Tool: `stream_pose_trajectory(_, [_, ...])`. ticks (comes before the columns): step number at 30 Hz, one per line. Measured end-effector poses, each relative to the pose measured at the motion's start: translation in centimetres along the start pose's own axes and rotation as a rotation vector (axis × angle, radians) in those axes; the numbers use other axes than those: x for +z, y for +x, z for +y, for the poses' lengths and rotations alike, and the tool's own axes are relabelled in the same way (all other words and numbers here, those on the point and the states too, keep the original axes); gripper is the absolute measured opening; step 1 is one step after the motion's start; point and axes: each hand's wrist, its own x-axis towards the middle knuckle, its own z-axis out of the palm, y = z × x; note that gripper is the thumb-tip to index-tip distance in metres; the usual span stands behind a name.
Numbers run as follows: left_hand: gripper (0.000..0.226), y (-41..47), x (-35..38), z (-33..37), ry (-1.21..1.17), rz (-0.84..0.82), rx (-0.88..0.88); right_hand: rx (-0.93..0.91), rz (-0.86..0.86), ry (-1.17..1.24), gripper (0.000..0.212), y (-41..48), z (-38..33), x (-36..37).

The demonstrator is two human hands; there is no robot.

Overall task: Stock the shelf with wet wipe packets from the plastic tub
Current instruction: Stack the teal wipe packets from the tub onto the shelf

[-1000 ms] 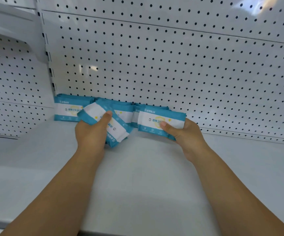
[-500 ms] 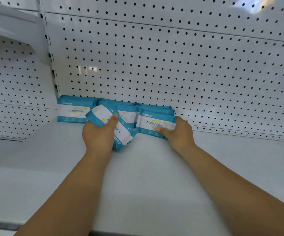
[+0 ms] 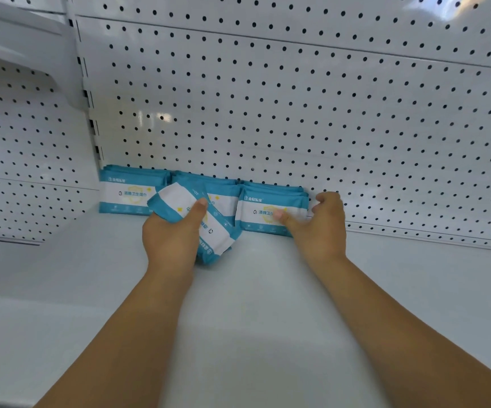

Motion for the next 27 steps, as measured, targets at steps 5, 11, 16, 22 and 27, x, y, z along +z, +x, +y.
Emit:
stream_pose_trajectory(5, [0.025,-0.7,0.0,0.6,-0.035,-0.093,-0.036,-0.055,-0.076,0.247,0.035,-2.1,-3.4,-2.5])
stream_pose_trajectory(11, [0.035,-1.7,0.7,0.7,0.017,-0.325,-0.114,0.015,-0.6,0.324,0.033,-5.0,-5.5,-2.0])
stream_pose_trajectory(16, [0.051,-1.9,0.8,1.0,0.031,-0.47,-0.225,-0.008,-0.598,0.39,0.02,-4.6,-4.8,-1.9])
stream_pose_trajectory(22, [0.036,-2.0,0.7,0.8,0.023,-0.596,-0.182,0.142,-0.374,0.518,0.026,-3.4,-4.0,-1.8])
stream_pose_trajectory(27, [0.038,-1.5,0.6,0.1,0.127,-0.385,-0.023,0.282,-0.573,0.716,0.045,-3.4,-4.2,-2.0])
